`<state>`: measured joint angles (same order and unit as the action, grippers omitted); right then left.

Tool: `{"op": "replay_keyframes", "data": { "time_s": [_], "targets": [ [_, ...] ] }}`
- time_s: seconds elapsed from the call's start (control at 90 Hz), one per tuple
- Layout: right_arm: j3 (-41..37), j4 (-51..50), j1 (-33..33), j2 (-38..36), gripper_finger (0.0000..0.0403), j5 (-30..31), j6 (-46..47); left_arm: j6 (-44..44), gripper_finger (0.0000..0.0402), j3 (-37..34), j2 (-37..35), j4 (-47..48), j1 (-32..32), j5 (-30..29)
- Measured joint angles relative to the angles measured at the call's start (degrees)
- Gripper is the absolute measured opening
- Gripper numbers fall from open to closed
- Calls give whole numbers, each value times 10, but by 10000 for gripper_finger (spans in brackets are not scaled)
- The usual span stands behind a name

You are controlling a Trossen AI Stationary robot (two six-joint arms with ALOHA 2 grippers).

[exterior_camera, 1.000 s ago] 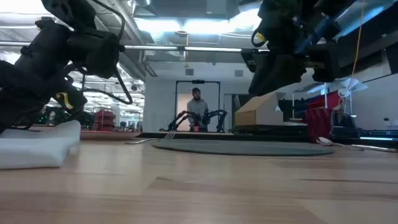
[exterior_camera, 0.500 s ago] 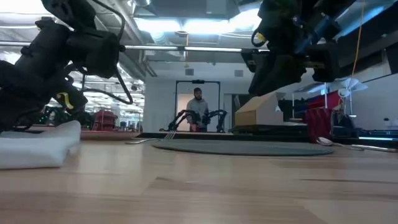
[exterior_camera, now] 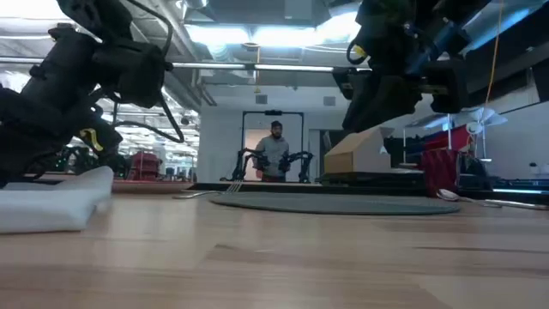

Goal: Set table place
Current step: Fold the white table napkin

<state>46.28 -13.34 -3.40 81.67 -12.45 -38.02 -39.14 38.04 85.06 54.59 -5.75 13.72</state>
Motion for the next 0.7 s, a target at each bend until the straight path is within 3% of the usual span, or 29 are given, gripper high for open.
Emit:
{"op": "replay_keyframes", "data": {
  "time_s": [0.7],
  "targets": [
    [0, 3, 0, 0, 65, 0, 0, 71, 162, 42, 0, -1, 77, -34]
  ]
}}
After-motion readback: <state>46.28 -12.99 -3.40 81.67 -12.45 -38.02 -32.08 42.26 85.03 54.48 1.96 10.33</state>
